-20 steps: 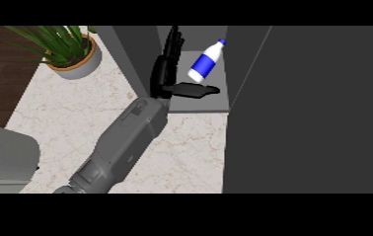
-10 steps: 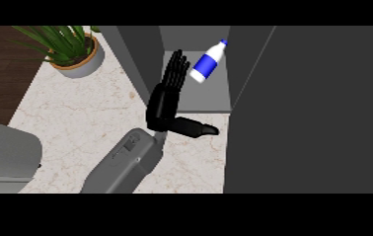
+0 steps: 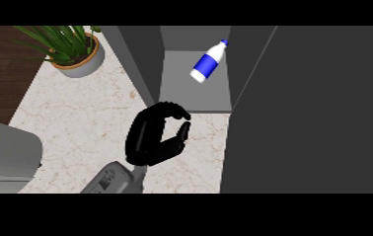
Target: Pick up the bottled water, place it into the cabinet and close the cabinet
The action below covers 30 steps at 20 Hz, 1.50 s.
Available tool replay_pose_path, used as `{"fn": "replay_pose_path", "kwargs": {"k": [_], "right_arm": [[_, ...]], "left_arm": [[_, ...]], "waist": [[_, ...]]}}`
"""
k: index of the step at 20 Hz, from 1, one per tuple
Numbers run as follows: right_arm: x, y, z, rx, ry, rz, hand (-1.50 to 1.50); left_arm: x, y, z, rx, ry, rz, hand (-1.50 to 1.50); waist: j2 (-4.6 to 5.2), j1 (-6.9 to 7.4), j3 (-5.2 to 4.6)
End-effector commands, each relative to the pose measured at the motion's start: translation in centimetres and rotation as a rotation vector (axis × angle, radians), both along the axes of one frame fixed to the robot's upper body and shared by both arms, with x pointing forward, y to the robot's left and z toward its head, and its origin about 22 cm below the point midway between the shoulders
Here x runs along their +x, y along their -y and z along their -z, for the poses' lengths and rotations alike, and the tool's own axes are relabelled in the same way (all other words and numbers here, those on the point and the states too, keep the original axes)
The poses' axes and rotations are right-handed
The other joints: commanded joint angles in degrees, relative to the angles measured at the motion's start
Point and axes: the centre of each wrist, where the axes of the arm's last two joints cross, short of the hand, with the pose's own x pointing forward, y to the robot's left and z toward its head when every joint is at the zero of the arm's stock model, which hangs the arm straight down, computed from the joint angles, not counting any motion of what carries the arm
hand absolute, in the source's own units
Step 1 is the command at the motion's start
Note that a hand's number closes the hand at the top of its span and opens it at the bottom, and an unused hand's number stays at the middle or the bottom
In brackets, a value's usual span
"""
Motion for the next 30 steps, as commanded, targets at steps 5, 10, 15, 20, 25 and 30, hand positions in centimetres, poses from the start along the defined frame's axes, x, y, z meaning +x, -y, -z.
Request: {"fn": "replay_pose_path", "kwargs": {"k": [5,10,15,20,25,30], "right_arm": [[-0.2,-0.7,-3.5,-0.109,0.073,-0.259,1.50],[-1.1,-1.9,-5.4,-0.109,0.105,-0.289,1.50],[-0.8,-3.6,-5.0,-0.088,0.052,-0.456,1.50],[-0.3,-4.5,-5.7,-0.103,0.105,-0.548,1.50],[0.1,-5.0,-5.3,-0.138,0.094,-0.615,1.50],[-0.4,-6.8,-3.8,0.087,0.013,-0.558,1.50]], "left_arm": [[-4.0,-6.3,-0.3,-0.002,-0.012,-0.078,-1.50],[-5.9,-10.6,-0.7,-0.006,-0.004,-0.143,-1.50],[-7.0,-13.4,-1.0,-0.069,-0.049,-0.163,-1.50],[-8.3,-14.4,-1.7,-0.099,-0.045,-0.190,-1.50],[-9.2,-16.5,-1.9,-0.086,-0.060,-0.173,-1.50],[-9.6,-18.9,-3.2,-0.086,-0.034,-0.164,-1.50]], "waist": [[-0.06,-0.31,0.00],[-0.53,-1.02,-0.15],[-0.28,-0.18,-0.36],[-0.56,0.99,-0.55],[-0.48,2.26,-0.86],[0.18,3.50,-0.84]]}}
